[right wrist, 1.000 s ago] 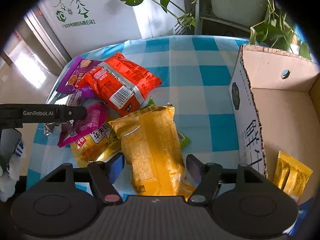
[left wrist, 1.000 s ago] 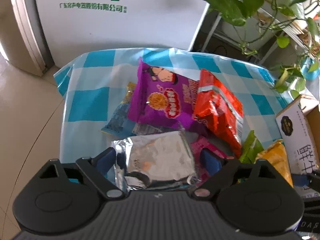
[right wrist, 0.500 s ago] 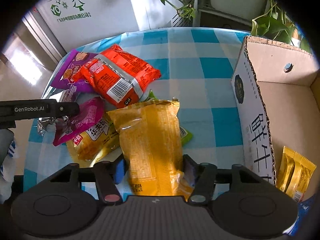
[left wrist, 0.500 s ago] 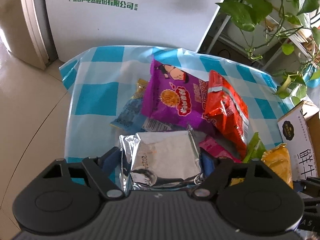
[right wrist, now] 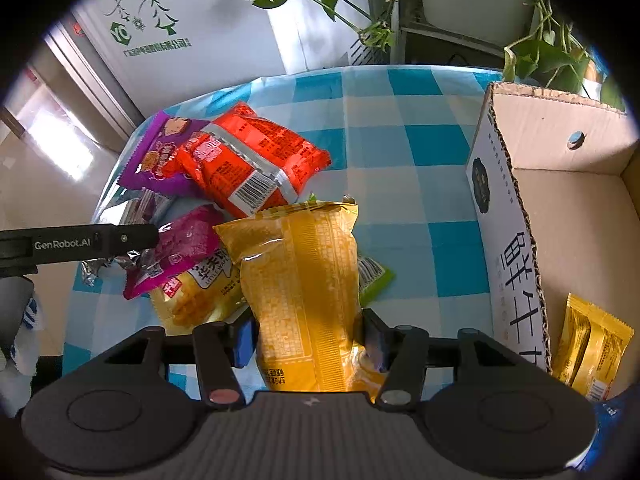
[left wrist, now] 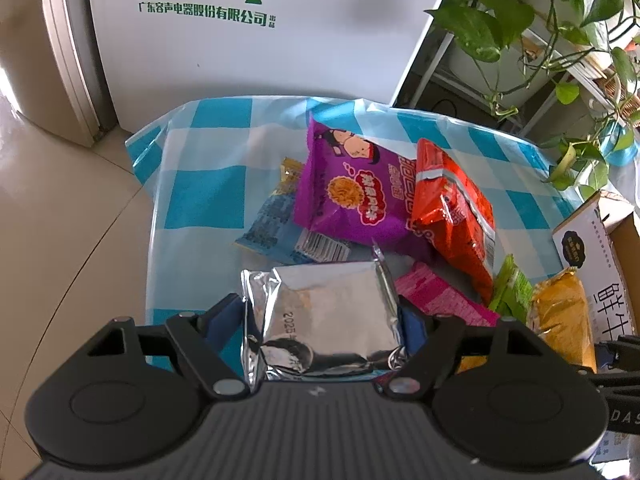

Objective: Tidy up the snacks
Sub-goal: 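Hold the yellow chip bag with the right gripper while the left grips the silver packet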

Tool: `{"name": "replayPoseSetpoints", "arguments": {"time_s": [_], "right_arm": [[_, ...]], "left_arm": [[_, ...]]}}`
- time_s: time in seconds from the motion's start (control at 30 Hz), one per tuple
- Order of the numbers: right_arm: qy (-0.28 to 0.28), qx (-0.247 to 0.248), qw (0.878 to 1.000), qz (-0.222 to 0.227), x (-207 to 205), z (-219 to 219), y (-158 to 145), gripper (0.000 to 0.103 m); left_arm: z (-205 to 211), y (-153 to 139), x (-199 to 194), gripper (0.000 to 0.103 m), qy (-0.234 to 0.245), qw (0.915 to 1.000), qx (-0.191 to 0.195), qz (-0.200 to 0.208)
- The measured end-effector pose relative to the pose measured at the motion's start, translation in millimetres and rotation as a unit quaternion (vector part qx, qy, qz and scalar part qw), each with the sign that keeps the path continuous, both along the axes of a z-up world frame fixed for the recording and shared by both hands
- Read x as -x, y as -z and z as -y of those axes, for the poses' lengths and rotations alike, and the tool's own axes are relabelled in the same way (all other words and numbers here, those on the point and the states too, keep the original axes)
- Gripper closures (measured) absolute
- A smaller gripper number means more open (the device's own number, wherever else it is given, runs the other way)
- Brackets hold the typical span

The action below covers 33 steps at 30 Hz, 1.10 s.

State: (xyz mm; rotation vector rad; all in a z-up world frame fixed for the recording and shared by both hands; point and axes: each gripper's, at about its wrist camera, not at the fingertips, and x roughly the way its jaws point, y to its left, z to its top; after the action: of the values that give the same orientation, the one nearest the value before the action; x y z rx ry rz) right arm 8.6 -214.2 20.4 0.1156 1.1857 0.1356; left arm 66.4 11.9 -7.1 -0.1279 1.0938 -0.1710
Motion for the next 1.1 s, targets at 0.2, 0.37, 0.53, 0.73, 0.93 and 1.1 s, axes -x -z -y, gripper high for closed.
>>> {"name": "replayPoseSetpoints", "arguments": {"time_s": [0.2, 0.37, 0.53, 0.73, 0.93, 1.1], "right_arm": [[-0.007, 0.001, 1.0, -0.001, 0.6, -3.8, 1.4, 0.043], [-0.01, -0.008, 1.0, 0.007, 1.5, -4.3, -4.1, 0.043], [-0.012, -0.01, 1.0, 0.014, 2.8, -6.9, -7.6, 0.043], [-0.016, -0.009, 1.0, 0.018, 4.4, -7.8, -9.5, 0.043], [-0.018, -0.012, 0.999, 0.026, 5.8, -7.6, -14.7, 0.043], [-0.02, -0.012, 0.999, 0.03, 7.3, -8.4, -17.4, 0.043]], "left_arm": [[-1.0, -1.0, 1.3, 0.023, 0.0, 1.0, 0.002, 0.002], [-1.9, -7.0, 4.0, 0.023, -0.003, 0.9999, 0.004, 0.012], [-1.2, -13.2, 7.7, 0.023, -0.004, 0.9997, -0.002, 0.026], [1.2, -19.2, 10.4, 0.023, -0.003, 0.9992, -0.006, 0.039], [7.0, -22.3, 12.2, 0.023, -0.001, 0.9989, -0.009, 0.047], [10.6, -24.3, 14.6, 0.023, 0.001, 0.9986, -0.01, 0.051]]}}
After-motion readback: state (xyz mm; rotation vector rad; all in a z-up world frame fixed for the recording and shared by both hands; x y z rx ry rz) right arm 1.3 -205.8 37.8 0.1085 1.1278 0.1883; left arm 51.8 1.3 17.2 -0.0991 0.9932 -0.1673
